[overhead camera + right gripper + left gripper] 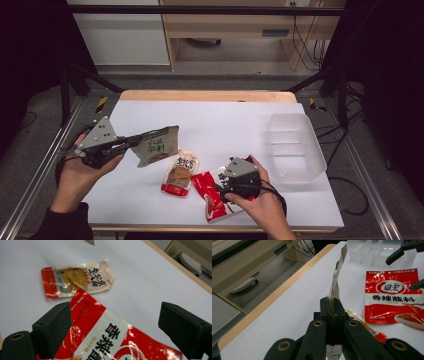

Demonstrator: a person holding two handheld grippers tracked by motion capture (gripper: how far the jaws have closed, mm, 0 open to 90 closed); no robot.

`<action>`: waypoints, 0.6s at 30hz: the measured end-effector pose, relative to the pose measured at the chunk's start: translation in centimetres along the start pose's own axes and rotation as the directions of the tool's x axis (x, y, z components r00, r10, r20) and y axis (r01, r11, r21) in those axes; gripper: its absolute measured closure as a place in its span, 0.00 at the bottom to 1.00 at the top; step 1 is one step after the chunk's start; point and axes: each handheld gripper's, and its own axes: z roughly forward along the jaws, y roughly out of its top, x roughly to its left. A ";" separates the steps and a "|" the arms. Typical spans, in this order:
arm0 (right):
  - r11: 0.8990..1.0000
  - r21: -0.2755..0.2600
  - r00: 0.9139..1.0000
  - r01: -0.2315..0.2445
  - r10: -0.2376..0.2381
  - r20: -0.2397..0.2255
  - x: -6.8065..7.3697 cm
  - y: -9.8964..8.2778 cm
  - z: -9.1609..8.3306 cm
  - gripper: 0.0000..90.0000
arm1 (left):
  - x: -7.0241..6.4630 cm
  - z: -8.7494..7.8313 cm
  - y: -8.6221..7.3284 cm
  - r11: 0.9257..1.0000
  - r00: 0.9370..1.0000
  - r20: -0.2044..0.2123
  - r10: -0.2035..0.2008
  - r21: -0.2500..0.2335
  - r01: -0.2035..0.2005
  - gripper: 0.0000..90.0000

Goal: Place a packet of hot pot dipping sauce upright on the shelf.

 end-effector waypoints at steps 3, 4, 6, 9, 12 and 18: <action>1.000 0.021 1.000 0.009 -0.009 0.005 -1.2 1.3 -0.9 0.15 | -0.3 0.9 1.0 1.000 0.999 0.033 0.011 -0.003 -0.011 1.00; 1.000 0.021 1.000 0.009 -0.009 0.005 -1.2 1.3 -0.9 0.15 | -0.3 0.9 1.0 1.000 0.999 0.033 0.011 -0.003 -0.011 1.00; 0.999 0.047 1.000 0.019 -0.019 -0.001 -2.1 2.2 -1.5 0.15 | -0.6 1.6 1.6 1.000 0.998 0.063 0.012 -0.012 -0.011 1.00; 0.997 0.074 0.999 0.032 -0.032 -0.007 -2.9 2.9 -1.9 0.14 | -0.9 2.3 2.1 1.000 0.996 0.084 0.020 -0.011 -0.020 1.00; 0.995 0.093 0.999 0.046 -0.045 -0.013 -3.2 3.5 -2.1 0.12 | -1.0 2.7 2.4 1.000 0.996 0.090 0.027 -0.012 -0.026 1.00; 0.989 0.102 0.994 0.107 -0.104 -0.025 -4.0 5.2 -2.7 0.12 | -1.6 3.7 3.2 0.999 0.993 0.109 0.037 -0.014 -0.036 1.00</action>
